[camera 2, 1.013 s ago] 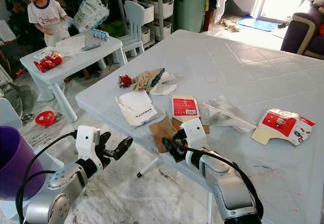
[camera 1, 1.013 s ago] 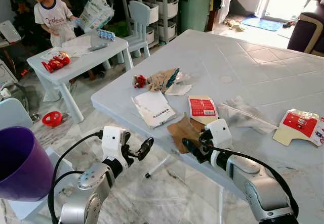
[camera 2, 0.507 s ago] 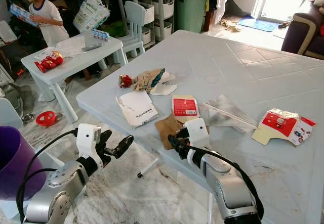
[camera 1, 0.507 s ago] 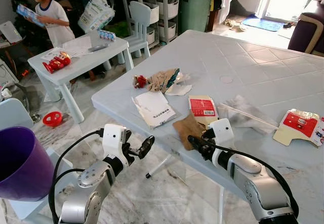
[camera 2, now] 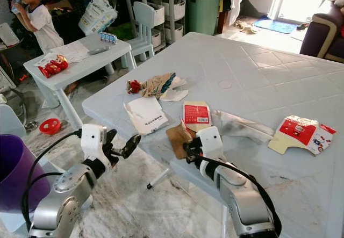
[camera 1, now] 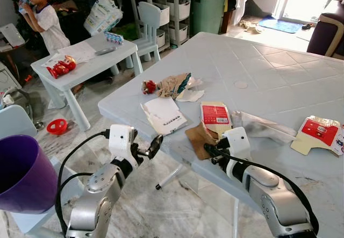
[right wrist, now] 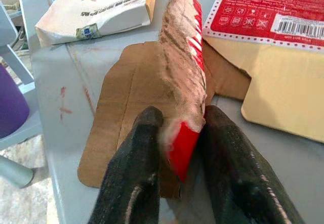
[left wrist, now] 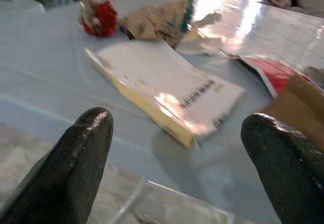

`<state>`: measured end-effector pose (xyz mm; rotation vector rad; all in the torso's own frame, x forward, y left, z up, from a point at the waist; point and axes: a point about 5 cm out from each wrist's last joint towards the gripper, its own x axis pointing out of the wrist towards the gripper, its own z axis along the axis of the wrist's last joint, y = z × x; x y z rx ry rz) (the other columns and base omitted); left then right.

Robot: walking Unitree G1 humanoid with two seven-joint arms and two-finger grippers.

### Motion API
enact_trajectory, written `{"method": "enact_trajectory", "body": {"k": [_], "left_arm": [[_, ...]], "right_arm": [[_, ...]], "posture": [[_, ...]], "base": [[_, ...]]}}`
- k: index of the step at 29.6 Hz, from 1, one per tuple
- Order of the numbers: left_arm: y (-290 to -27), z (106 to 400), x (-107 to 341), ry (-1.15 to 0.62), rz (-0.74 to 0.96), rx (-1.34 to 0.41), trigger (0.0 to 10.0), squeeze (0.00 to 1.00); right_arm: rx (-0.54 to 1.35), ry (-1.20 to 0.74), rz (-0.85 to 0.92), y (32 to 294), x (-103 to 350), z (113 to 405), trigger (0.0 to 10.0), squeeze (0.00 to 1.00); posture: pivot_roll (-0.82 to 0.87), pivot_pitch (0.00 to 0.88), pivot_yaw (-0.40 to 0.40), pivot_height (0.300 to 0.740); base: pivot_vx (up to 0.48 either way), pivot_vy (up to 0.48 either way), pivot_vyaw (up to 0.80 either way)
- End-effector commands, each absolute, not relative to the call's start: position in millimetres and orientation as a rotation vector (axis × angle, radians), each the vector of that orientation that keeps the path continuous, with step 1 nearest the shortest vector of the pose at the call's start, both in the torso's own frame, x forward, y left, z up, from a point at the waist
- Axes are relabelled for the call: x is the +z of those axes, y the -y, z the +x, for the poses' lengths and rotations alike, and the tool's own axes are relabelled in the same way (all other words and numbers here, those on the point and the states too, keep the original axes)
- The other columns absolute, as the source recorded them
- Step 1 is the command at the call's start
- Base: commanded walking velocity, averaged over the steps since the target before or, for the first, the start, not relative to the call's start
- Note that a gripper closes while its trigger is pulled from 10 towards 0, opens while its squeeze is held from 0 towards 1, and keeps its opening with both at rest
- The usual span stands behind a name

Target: Picking trash to rubbish bin

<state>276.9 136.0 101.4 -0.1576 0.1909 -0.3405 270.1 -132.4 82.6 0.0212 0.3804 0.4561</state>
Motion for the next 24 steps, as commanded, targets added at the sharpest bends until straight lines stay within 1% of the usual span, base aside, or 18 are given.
{"method": "enact_trajectory", "body": {"k": [1,2,3,5,9,16,19,24], "left_arm": [[-142,281,102,-0.183,-0.138,-0.304,10.0,0.00],[-143,284,102,-0.180,-0.133,-0.296,10.0,0.00],[-146,297,103,-0.179,-0.115,-0.251,10.0,0.00],[-151,309,106,-0.170,-0.099,-0.202,10.0,0.00],[-153,337,114,-0.146,-0.131,-0.138,10.0,0.00],[-149,349,106,-0.186,-0.158,-0.112,10.0,0.00],[-145,354,98,-0.227,-0.199,-0.104,10.0,0.00],[-141,357,96,-0.226,-0.238,-0.108,10.0,0.00]], "right_arm": [[0.459,-0.400,0.038,133,82,268,0.0,0.00],[0.460,-0.399,0.048,132,83,268,0.0,0.00],[0.478,-0.374,0.058,129,88,267,0.0,0.00],[0.498,-0.342,0.070,126,94,266,0.0,0.00],[0.540,-0.239,0.120,121,115,261,0.0,0.00],[0.565,-0.168,0.164,116,135,249,0.0,0.00],[0.566,-0.153,0.169,118,145,243,0.0,0.00],[0.574,-0.147,0.177,120,150,235,0.0,0.00]], "posture": [[-0.03,0.000,0.048,0.740],[-0.03,0.000,0.049,0.740],[-0.03,0.000,0.048,0.740],[-0.05,0.000,0.049,0.740],[-0.08,0.000,0.061,0.740],[-0.13,0.001,0.077,0.740],[-0.15,0.013,0.075,0.740],[-0.17,0.025,0.076,0.740]], "base": [[0.000,0.000,0.00],[0.000,0.000,0.00],[0.000,0.000,0.00],[0.000,0.000,0.00],[0.000,0.000,0.00],[0.000,0.000,0.00],[0.000,0.000,0.00],[0.000,0.000,0.00]]}}
